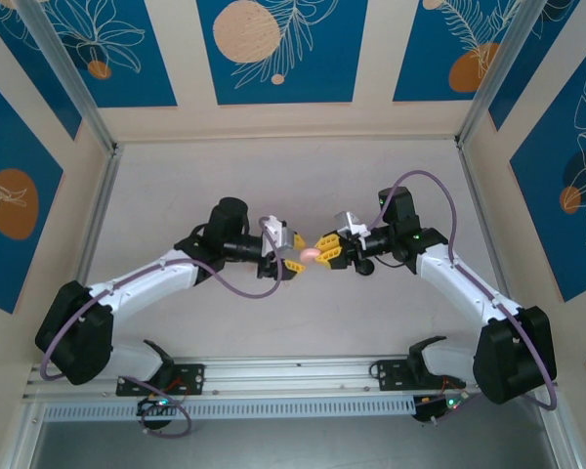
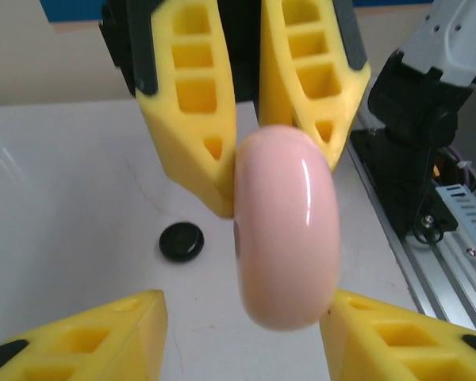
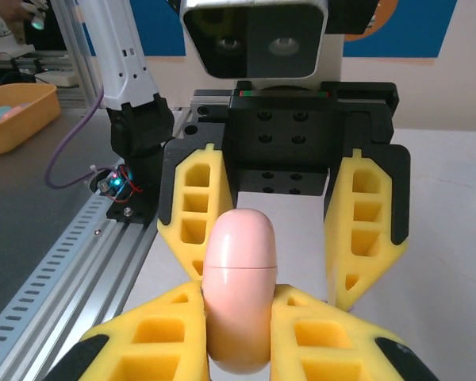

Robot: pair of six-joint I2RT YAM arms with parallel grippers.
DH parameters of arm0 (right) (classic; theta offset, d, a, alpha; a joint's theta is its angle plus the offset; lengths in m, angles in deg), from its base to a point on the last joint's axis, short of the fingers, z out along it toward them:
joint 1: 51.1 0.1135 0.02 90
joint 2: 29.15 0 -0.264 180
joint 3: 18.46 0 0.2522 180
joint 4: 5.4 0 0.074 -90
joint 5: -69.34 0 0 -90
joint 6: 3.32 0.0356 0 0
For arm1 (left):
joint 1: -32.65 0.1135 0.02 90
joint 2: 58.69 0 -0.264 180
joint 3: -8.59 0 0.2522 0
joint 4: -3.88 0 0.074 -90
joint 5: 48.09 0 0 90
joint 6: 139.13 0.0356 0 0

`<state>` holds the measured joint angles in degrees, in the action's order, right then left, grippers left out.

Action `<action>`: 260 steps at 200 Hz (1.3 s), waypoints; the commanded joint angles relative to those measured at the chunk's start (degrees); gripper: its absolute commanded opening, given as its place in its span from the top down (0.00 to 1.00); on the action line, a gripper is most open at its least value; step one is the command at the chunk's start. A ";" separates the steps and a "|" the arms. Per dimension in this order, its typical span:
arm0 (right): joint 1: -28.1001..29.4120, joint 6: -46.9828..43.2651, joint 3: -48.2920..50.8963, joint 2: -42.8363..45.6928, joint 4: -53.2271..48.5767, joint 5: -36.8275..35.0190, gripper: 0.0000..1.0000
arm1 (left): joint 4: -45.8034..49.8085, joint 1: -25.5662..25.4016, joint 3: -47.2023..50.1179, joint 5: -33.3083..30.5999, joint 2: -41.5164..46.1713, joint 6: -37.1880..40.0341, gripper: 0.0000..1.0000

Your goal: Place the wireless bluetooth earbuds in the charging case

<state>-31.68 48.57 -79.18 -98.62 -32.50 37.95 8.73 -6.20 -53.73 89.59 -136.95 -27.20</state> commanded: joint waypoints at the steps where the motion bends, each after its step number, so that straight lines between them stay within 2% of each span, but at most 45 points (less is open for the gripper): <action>1: -0.26 0.72 0.55 0.15 0.69 2.99 0.84 | -8.31 0.18 0.65 5.14 0.06 -5.43 0.51; 48: -0.26 1.29 0.37 0.04 0.77 2.15 0.84 | -12.41 0.18 1.04 7.07 -0.95 -9.01 0.68; 70: -0.26 1.72 0.42 0.13 0.78 1.53 0.83 | -9.63 0.22 0.59 6.78 -0.64 -7.28 0.76; 96: -0.22 1.83 -0.03 1.73 -1.25 -2.46 0.69 | 3.41 0.16 -1.70 2.07 0.79 1.41 0.80; 118: 1.59 -0.84 -1.62 3.83 -7.08 -11.73 0.58 | 18.06 -0.01 -5.22 -5.18 1.78 11.11 0.80; 133: 4.53 -3.94 -3.00 4.04 -11.35 -19.54 0.54 | 26.36 -0.26 -7.88 -9.52 1.64 15.94 0.80; 149: 6.21 -5.30 -4.06 3.08 -13.17 -23.18 0.52 | 31.90 -0.35 -10.11 -12.25 1.11 19.07 0.81; 171: 7.58 -4.81 -5.56 0.68 -12.31 -22.93 0.52 | 34.42 -0.46 -11.72 -14.24 0.60 20.34 0.81; 211: 10.26 -4.05 -7.65 -3.96 -9.18 -22.11 0.51 | 35.88 -0.87 -12.87 -14.24 0.46 21.09 0.80; 260: 10.81 -4.25 -8.59 -7.11 -8.04 -19.44 0.56 | 35.39 -1.03 -12.97 -13.49 0.99 20.48 0.81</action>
<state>-21.18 45.05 -86.18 -105.13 -41.20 15.83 42.81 -6.63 -64.92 75.45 -136.84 -8.01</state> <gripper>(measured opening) 0.454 0.199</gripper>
